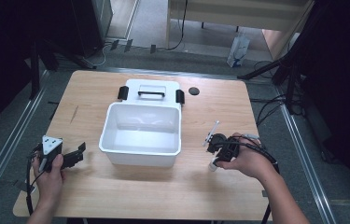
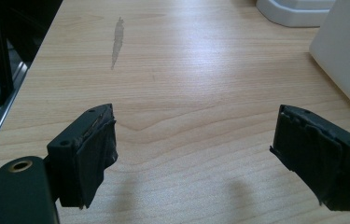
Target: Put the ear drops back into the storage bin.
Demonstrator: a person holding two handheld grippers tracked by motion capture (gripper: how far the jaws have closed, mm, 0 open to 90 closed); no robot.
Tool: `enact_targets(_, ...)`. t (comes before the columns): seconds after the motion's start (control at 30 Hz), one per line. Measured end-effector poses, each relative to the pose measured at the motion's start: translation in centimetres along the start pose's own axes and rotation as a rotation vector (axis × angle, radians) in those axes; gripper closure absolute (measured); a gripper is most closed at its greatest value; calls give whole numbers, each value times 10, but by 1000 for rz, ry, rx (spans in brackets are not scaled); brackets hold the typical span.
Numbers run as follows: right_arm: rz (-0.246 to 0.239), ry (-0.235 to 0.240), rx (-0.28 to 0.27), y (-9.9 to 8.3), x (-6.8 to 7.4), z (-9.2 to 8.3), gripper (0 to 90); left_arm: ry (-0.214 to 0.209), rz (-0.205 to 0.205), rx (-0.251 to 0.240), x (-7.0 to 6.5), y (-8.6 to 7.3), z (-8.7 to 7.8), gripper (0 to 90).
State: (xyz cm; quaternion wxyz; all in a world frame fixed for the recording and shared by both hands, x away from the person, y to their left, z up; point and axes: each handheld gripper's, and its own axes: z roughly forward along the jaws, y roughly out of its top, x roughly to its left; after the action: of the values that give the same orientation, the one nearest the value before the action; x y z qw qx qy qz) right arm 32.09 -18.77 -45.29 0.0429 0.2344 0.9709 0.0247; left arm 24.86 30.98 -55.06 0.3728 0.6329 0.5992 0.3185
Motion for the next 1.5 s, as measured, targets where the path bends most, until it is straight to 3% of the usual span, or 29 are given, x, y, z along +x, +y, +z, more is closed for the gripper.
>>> enact_targets(0.37, -12, 19, -13, 1, 1, -5, 720, 0, 5, -2, 0, 0, 0, 143)
enact_targets(0.47, 13, 21, -34, 3, 1, -14, 720, -2, 7, -3, 0, 0, 0, 143)
enact_targets(0.7, 21, 13, -78, 11, 0, -39, 720, -4, 13, -7, -1, 0, -1, 142)
enact_targets(0.93, 57, 9, -102, 24, -2, -60, 720, -20, 41, -18, -3, -1, -2, 123)
enact_targets(1.5, 22, 1, -120, 65, -2, -98, 721, -18, 49, -16, -4, 0, -1, 122)
